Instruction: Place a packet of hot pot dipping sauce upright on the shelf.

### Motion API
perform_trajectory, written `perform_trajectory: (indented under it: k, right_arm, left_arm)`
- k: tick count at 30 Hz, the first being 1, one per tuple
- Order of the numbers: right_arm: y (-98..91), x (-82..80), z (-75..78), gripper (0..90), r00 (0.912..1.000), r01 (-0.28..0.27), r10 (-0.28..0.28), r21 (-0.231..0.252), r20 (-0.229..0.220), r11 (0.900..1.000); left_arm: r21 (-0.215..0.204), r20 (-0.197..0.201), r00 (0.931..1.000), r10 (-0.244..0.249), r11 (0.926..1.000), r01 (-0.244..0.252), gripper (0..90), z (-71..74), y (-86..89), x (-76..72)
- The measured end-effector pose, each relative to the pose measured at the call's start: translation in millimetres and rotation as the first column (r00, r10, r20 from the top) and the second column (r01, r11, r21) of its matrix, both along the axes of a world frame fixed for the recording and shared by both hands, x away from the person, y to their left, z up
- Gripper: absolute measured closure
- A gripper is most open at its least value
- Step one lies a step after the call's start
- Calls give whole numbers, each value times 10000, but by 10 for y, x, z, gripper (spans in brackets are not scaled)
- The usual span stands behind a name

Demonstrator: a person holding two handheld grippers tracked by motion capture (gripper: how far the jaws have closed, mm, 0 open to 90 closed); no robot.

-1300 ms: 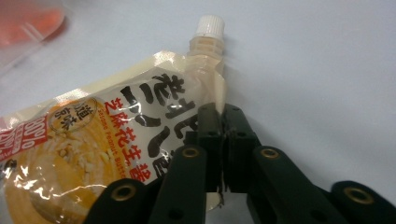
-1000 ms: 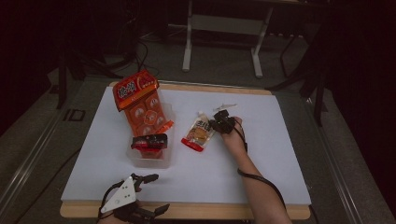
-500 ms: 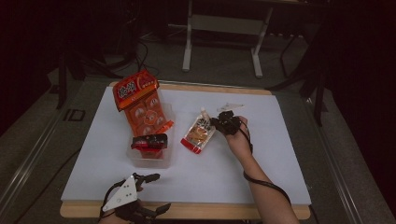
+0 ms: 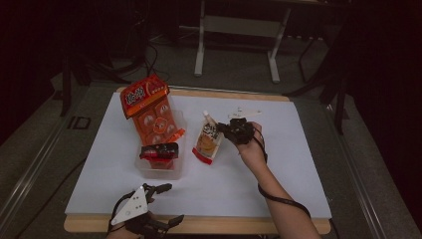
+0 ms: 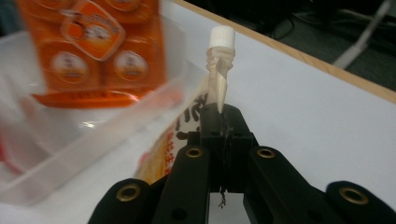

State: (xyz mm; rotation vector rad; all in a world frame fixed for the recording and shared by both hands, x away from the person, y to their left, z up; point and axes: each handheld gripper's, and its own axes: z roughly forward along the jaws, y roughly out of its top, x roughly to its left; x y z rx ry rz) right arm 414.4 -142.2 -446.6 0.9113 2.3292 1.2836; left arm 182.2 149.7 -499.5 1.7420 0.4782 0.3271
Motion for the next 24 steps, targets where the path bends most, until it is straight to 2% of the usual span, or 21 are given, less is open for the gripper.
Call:
perform_trajectory:
  k: [3, 5, 9, 12, 16, 17, 18, 19, 22, 24]
  right_arm:
    - [68, -96, 73, 896, 9992, -348, 346, 71, 222, 9994]
    - [102, -147, 118, 896, 9980, -526, 522, 111, 352, 9986]
    - [151, -234, 190, 896, 9947, -817, 816, -5, 625, 9967]
    - [154, -282, 230, 896, 9917, -1008, 1016, -151, 791, 9948]
    - [126, -322, 279, 896, 9895, -1117, 1123, -111, 915, 9937]
    - [99, -343, 312, 896, 9890, -1117, 1121, -97, 968, 9937]
    - [83, -355, 327, 896, 9887, -1110, 1111, -60, 1005, 9938]
    - [67, -367, 343, 896, 9881, -1147, 1143, -21, 1031, 9934]
    - [37, -396, 373, 896, 9874, -1166, 1161, -14, 1078, 9932]
    - [-14, -445, 414, 895, 9859, -1237, 1232, -32, 1129, 9923]
  left_arm:
    - [49, 239, 9996, 139, 9999, -140, 83, 8, 3, 9]
    - [-143, 160, 9999, -3, 9999, 6, 83, 10, 7, 18]
    - [-185, 327, 9995, -31, 9998, 37, 83, 10, 6, 21]
    - [-160, 246, 9997, -62, 9998, 66, 83, 19, 2, 26]
    - [-299, -57, 9999, -129, 9995, 127, 83, 33, -9, 29]
    - [-175, -758, 9969, -226, 9996, 214, 84, 58, -16, 44]
    - [-201, -1027, 9945, -219, 9996, 200, 85, 63, -15, 54]
    - [-241, -1104, 9937, -185, 9996, 160, 85, 64, -14, 57]
    - [-305, -938, 9953, -235, 9993, 207, 85, 76, -9, 51]
    - [-342, -669, 9974, -282, 9991, 260, 85, 107, -13, 33]
